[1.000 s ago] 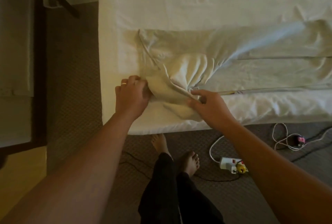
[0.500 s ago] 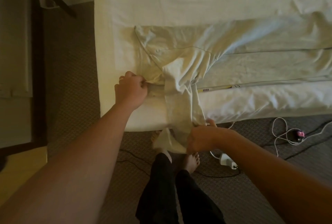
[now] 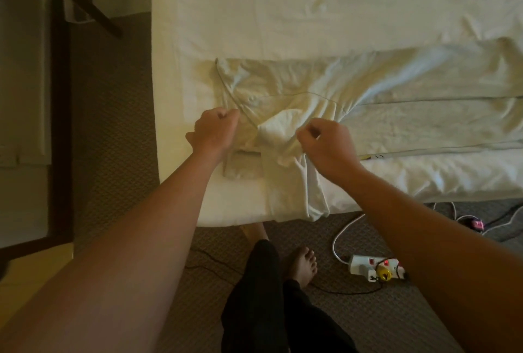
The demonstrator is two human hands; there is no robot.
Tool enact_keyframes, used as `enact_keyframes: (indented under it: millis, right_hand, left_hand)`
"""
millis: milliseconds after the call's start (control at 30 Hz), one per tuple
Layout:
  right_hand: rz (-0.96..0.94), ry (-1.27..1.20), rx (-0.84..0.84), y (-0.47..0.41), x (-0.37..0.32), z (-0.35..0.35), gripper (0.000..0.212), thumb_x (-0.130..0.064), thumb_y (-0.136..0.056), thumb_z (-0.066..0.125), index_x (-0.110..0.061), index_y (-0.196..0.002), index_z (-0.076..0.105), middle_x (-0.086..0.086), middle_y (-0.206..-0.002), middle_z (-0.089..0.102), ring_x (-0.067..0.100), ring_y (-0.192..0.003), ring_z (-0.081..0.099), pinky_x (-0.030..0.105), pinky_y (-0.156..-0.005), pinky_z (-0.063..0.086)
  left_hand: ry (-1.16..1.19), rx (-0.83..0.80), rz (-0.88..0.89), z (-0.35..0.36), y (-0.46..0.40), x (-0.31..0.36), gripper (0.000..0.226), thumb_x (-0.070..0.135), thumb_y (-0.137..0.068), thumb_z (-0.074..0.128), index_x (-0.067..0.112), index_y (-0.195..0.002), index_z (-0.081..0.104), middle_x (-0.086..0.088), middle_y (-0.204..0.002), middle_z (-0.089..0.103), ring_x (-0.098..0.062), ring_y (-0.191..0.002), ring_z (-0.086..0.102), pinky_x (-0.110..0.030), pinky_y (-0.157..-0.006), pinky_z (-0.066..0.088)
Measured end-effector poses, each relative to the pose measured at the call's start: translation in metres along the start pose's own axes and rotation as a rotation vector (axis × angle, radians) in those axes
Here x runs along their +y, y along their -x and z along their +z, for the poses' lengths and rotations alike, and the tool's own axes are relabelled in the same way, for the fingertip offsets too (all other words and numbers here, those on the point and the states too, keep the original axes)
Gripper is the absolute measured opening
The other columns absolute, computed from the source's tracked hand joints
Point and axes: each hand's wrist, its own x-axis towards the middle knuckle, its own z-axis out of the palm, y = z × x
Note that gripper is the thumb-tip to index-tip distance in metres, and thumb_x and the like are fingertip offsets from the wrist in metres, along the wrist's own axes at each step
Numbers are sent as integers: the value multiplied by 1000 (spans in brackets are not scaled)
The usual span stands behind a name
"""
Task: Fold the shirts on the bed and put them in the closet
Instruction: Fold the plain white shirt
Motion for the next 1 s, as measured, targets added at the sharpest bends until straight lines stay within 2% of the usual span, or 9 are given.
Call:
enact_keyframes:
  millis: [167,300,467,567,633,700,800,933,1000]
  right_hand:
    - [-49,40,63,-72,-30,-4,17,-24,-95,57,-14,-89,69,0,-84,68,17,-76,63,33,-68,51]
    - [-61,169,75,-123,-37,3,16,-24,-94,57,-14,-94,70,1,-95,68,20,-86,62,31,-71,47]
    - [-73,366,45,-162,-35,4,22,-23,-92,56,-14,-108,68,6,-106,63,27,-99,58,35,-81,47]
    - [-104,499,-4,-177,-36,0,35,-30,-93,57,-18,-125,61,7,-124,57,29,-116,52,45,-96,46]
    - [-87,569,-25,-188,-36,-3,36,-35,-95,57,-20,-128,59,6,-130,53,29,-123,47,46,-100,41]
    - [-74,614,-36,-199,-33,-6,27,-33,-97,55,-21,-119,64,6,-127,54,29,-121,45,45,-99,37]
    - [-28,586,-40,-212,-32,-9,17,-32,-98,53,-23,-104,66,2,-114,55,27,-114,47,42,-95,34]
    - [24,480,-52,-218,-31,-7,13,-27,-94,52,-28,-101,64,-6,-103,50,18,-103,42,37,-89,27]
    - [33,448,-73,-217,-29,-8,16,-22,-89,53,-30,-99,62,-7,-100,52,16,-101,43,36,-88,25]
  left_hand:
    - [127,24,-7,-11,-52,24,15,29,-91,62,18,-81,64,8,-73,58,-9,-66,52,-25,-56,37]
    - [105,58,-51,-10,-93,41,33,32,-88,67,17,-63,51,2,-60,50,-20,-56,47,-30,-50,30]
    - [128,-18,-77,-18,-127,58,26,22,-87,65,19,-65,52,1,-62,52,-22,-59,49,-28,-53,36]
    - [356,-50,-152,-28,-150,71,21,27,-88,66,17,-72,56,-7,-75,62,-28,-72,61,-36,-67,52]
    - [509,-116,-235,-33,-161,81,18,24,-91,64,14,-78,59,-12,-78,64,-28,-65,64,-37,-58,56]
    - [539,-167,-293,-34,-169,86,15,18,-95,63,14,-81,58,-9,-73,61,-22,-51,58,-29,-49,51]
    - [519,-126,-314,-34,-179,85,15,14,-95,65,16,-84,55,-8,-73,64,-17,-41,55,-27,-52,49]
    - [457,-183,-247,-36,-184,81,31,36,-86,77,19,-83,51,-11,-81,67,-25,-56,62,-32,-54,46]
    - [359,-205,-197,-33,-182,78,37,32,-74,87,20,-84,54,-8,-86,70,-26,-65,67,-36,-57,55]
